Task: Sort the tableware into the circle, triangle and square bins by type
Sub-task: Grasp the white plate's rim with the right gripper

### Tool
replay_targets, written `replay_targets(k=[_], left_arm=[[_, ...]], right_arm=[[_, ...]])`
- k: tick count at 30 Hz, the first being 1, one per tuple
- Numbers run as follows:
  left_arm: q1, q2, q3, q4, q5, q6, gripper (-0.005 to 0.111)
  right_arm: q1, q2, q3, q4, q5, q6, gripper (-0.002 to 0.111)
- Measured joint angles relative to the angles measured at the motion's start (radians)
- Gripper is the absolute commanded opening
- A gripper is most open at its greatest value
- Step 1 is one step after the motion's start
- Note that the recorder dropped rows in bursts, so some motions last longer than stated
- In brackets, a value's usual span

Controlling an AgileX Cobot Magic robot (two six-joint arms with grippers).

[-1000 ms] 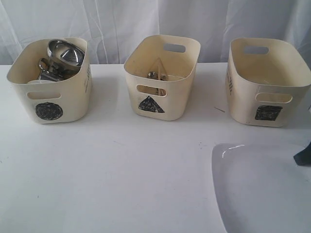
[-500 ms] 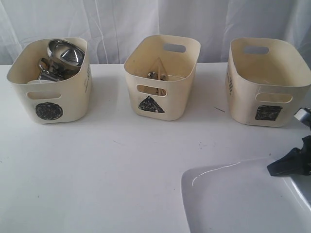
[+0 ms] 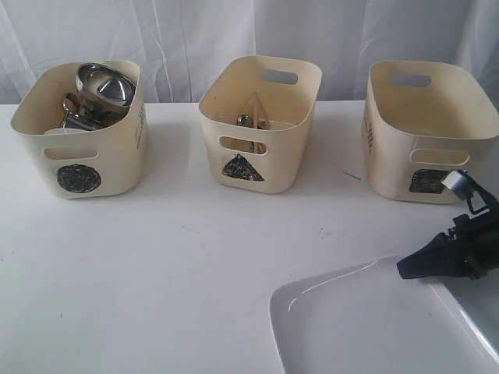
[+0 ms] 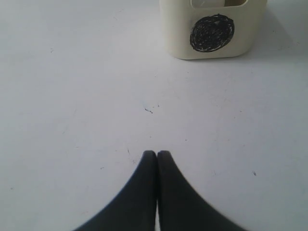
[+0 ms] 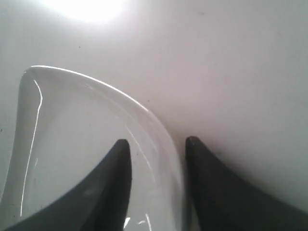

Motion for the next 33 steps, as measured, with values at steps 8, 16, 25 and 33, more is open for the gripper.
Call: replay_targets(k=[8, 16, 25, 33], left_arm=[[0.0, 0.0, 0.0, 0.0, 0.0, 0.0, 0.001], [0.0, 0.0, 0.0, 0.0, 0.0, 0.0, 0.001], [0.0, 0.0, 0.0, 0.0, 0.0, 0.0, 0.001], [0.0, 0.0, 0.0, 0.0, 0.0, 0.0, 0.001]], right_arm=[[0.03, 0.0, -0.002, -0.006, -0.045, 0.012, 0.0], [0.053, -0.014, -0.002, -0.019, -0.049, 0.162, 0.0], [0.129, -0.154, 0.004, -0.092, -0.029, 0.274, 0.0], [0.191, -0.268, 0.004, -0.103, 0.001, 0.374, 0.0]])
